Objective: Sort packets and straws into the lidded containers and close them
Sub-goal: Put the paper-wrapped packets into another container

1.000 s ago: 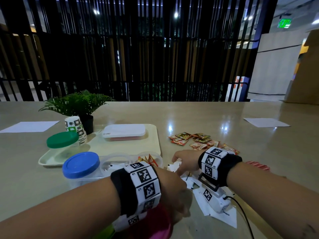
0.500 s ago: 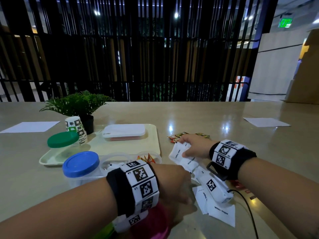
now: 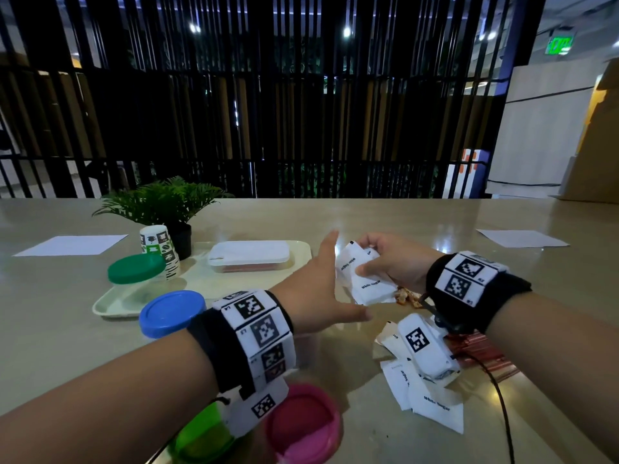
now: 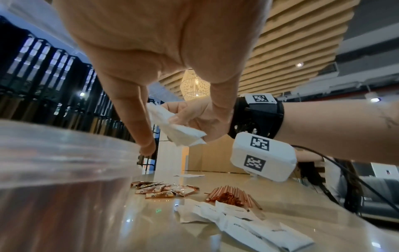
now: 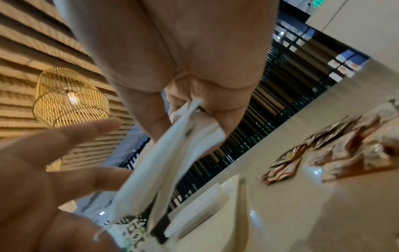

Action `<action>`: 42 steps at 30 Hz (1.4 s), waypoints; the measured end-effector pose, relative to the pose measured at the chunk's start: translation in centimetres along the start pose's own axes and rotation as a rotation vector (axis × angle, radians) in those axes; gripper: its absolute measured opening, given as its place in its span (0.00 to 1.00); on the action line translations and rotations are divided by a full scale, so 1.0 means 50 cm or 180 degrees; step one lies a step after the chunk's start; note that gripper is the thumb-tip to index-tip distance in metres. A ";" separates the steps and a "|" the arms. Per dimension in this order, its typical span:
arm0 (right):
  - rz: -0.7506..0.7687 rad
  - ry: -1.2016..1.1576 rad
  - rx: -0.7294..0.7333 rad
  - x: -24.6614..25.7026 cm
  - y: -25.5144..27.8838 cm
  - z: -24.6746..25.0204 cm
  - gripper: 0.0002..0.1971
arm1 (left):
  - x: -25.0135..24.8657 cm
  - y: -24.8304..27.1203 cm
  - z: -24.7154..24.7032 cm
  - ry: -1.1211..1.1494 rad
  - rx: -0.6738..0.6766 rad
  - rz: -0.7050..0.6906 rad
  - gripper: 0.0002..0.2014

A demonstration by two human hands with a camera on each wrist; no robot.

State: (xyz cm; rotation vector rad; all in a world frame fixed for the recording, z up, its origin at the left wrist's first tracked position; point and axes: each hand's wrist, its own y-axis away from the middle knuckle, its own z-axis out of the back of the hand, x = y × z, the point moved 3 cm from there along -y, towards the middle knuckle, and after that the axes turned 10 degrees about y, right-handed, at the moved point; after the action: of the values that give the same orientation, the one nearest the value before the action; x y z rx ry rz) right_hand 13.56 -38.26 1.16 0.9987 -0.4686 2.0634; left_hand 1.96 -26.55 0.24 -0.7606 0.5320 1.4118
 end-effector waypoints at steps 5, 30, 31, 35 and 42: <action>0.0117 -0.0740 0.0208 0.044 -0.003 -0.042 0.14 | 0.011 0.013 0.023 0.0602 -0.0166 0.0001 0.69; 0.0326 -0.0599 -0.0811 0.162 -0.014 -0.154 0.09 | 0.133 0.077 0.159 0.1311 -0.0993 0.0193 0.24; 0.0321 -0.0688 -0.0852 0.163 -0.015 -0.152 0.11 | 0.135 0.078 0.161 0.1274 -0.1029 0.0209 0.23; 0.0375 -0.0929 -0.0791 0.175 -0.010 -0.157 0.04 | 0.143 0.078 0.172 0.1239 -0.1121 0.0295 0.21; 0.0463 -0.1412 -0.0166 0.194 -0.004 -0.208 0.07 | 0.139 0.074 0.167 0.1911 -0.1021 0.0246 0.13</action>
State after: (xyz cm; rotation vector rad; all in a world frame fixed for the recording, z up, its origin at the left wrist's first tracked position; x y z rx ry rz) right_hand 4.83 -27.08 2.28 1.4329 -0.8386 1.9379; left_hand -1.83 -15.70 0.12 -1.4555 0.8095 1.3464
